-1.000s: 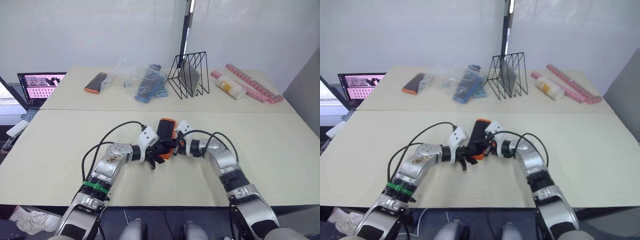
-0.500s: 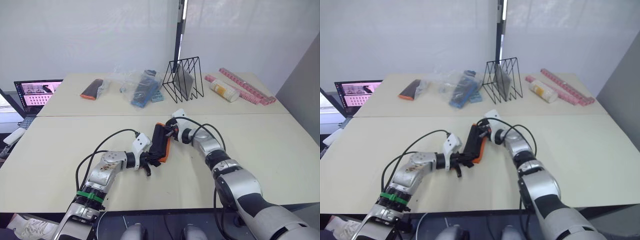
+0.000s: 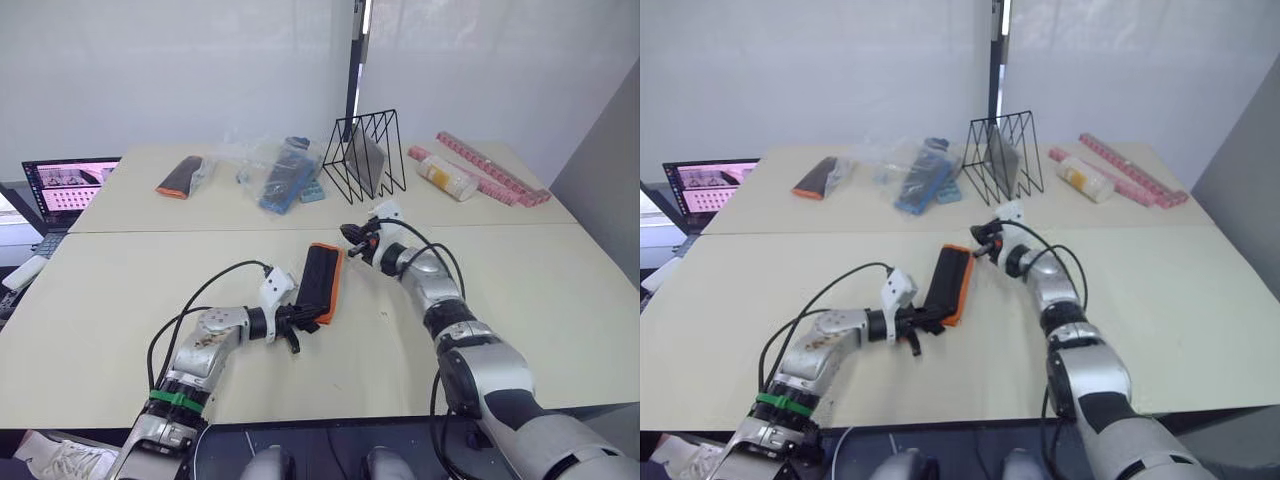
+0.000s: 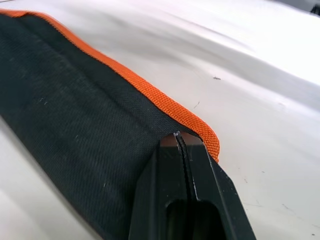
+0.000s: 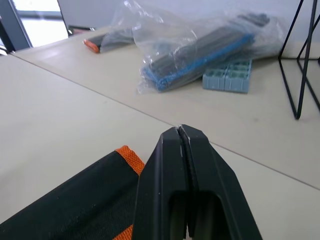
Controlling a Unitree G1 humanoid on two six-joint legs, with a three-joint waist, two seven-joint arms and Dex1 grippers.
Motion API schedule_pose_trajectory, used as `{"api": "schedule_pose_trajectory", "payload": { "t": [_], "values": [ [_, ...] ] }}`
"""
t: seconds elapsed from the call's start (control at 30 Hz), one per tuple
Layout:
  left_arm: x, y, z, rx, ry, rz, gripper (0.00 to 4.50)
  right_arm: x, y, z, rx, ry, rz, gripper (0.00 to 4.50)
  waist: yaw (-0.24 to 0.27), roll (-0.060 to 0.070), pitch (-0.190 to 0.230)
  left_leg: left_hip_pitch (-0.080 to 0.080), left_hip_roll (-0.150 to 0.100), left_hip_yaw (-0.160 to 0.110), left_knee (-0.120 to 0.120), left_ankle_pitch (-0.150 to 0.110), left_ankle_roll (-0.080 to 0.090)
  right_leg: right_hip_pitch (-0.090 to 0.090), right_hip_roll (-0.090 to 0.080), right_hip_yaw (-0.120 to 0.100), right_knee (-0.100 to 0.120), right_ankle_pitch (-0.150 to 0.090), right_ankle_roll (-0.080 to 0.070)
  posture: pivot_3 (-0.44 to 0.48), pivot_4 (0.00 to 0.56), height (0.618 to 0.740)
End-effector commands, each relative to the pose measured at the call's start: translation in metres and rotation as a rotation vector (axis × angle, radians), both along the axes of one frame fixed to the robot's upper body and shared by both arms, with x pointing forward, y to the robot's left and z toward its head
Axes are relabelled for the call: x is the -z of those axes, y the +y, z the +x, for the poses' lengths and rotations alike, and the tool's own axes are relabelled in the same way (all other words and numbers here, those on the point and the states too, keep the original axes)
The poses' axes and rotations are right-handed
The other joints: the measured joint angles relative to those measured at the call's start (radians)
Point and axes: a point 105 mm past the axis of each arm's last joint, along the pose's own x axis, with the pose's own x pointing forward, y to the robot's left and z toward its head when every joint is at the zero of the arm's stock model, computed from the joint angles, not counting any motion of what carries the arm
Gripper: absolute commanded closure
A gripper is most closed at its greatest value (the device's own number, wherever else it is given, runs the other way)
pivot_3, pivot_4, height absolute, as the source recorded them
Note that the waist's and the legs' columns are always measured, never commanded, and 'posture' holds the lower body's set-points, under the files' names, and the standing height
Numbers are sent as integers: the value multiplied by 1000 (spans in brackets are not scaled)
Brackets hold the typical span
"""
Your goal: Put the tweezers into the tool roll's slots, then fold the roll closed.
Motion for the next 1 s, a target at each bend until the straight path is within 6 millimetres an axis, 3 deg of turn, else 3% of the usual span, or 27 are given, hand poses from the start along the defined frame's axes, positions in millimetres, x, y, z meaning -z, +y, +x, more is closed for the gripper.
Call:
{"api": "schedule_pose_trajectory", "payload": {
  "t": [0.03, 0.13, 0.3, 0.4, 0.47, 0.53, 0.67, 0.8, 1.0],
  "values": [
    [-25, 26, -3, -64, -69, -45, 3648, -21, -21, -16, -58, -85, -11, 4237, 1, 0, 2, -4, 0, 0, 0, 0, 0, -3, 0, 0, 0, 0, 0, 0, 150, 685],
    [-40, 60, -12, -147, -107, -41, 2675, -18, -46, -34, -68, -89, -59, 3330, -1, 2, 4, -14, 0, 0, 1, 0, 0, -14, -1, 1, 2, 0, -1, 0, 150, 685],
    [-59, 113, -23, -311, -208, 16, 1016, -5, -75, -54, -55, -51, -113, 1632, 5, 5, 15, -14, 0, 1, 1, 0, 0, -13, -2, 1, 0, 0, 0, 0, 150, 685],
    [-54, 155, -35, -434, -224, 144, 28, 3, -97, -66, -34, -22, -141, 570, 12, 5, 18, -14, 0, 1, 2, 0, 0, -13, -3, 0, -2, 0, 0, 0, 150, 685],
    [-49, 180, -46, -506, -217, 209, 0, 7, -110, -73, -17, -11, -163, 37, 14, 5, 19, -14, 0, 1, 1, 0, 0, -12, -3, 0, -5, 0, 0, 0, 150, 685],
    [-45, 194, -53, -543, -217, 259, 0, 9, -117, -76, -5, -5, -172, 37, 15, 4, 20, -14, -1, 2, 1, 0, 1, -12, -4, 0, -7, 0, 0, 0, 150, 685],
    [-43, 229, -84, -620, -231, 328, 0, 19, -150, -87, 70, 48, -200, 37, 17, 1, 23, -15, 0, 3, 2, 0, 1, -12, -6, -1, -8, 0, 0, 0, 150, 685],
    [-29, 242, -106, -629, -183, 410, 0, 26, -168, -93, 122, 74, -225, 37, 20, 0, 24, -15, -1, 4, 2, -1, 2, -13, -12, -3, -9, 0, 0, 0, 150, 685],
    [-28, 251, -105, -684, -171, 392, 0, 27, -175, -96, 156, 74, -209, 37, 30, -1, 25, -15, 1, 5, 3, -2, -2, -13, -13, -3, -10, 0, 1, 0, 150, 685]
  ]
}}
